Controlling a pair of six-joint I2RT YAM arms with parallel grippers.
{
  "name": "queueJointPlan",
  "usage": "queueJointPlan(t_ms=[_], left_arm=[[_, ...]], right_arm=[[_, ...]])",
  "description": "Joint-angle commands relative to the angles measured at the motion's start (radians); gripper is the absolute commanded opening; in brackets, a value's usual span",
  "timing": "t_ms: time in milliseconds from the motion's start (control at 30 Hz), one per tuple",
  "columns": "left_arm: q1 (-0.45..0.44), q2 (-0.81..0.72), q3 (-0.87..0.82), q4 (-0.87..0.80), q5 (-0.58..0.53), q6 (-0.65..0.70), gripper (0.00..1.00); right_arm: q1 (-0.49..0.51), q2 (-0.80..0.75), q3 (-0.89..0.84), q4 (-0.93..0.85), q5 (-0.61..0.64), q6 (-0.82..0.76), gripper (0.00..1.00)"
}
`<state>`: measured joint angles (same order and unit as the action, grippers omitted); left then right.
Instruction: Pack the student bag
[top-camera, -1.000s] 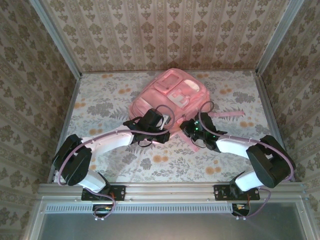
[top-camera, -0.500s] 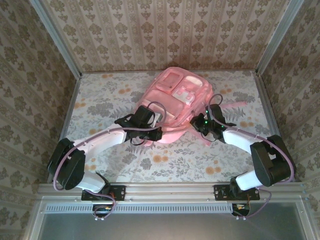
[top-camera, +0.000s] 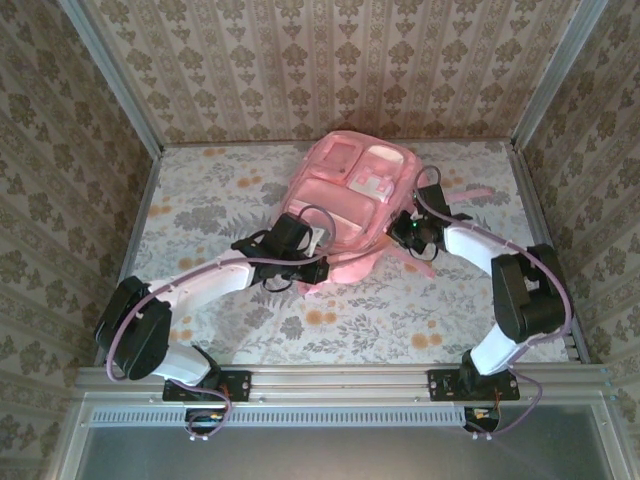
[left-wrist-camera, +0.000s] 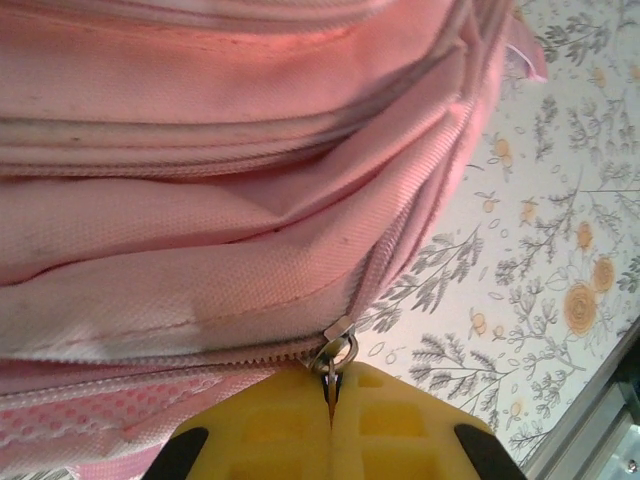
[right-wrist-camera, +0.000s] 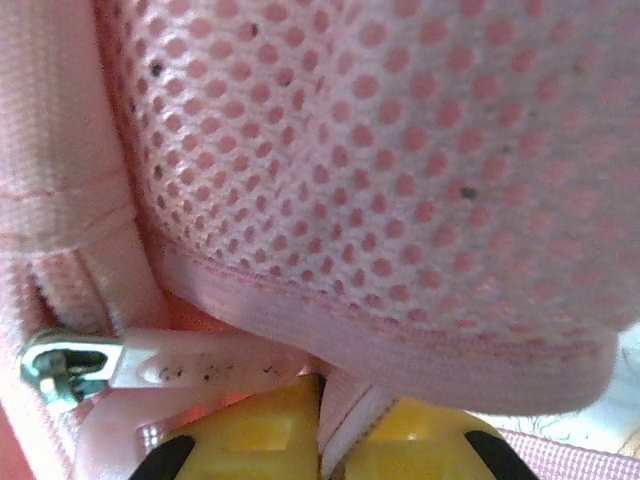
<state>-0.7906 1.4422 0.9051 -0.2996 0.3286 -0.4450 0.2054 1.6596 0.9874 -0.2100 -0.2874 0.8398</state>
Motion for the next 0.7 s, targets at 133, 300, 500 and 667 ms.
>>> queueJointPlan(t_ms=[133,300,500,667], left_arm=[[-0.033,0.061,0.03,0.026,0.064,-0.033,0.0],[-0.045,0.121,0.085,0.078,0.089,-0.056,0.0],[-0.105,0.175,0.164,0.096,0.098,-0.066,0.0],[-0.152,0.21,0.213,0.12,0.102,-0.083,0.0]], right_arm=[[-0.044,0.021,0.116,-0.077,0.143,-0.085,0.54],[-0.034,-0.204,-0.02,-0.086,0.128,-0.007,0.69],[0.077,-0.475,-0.286,0.049,0.05,0.227,0.67],[0.141,-0.596,-0.42,0.13,0.05,0.355,0.67]])
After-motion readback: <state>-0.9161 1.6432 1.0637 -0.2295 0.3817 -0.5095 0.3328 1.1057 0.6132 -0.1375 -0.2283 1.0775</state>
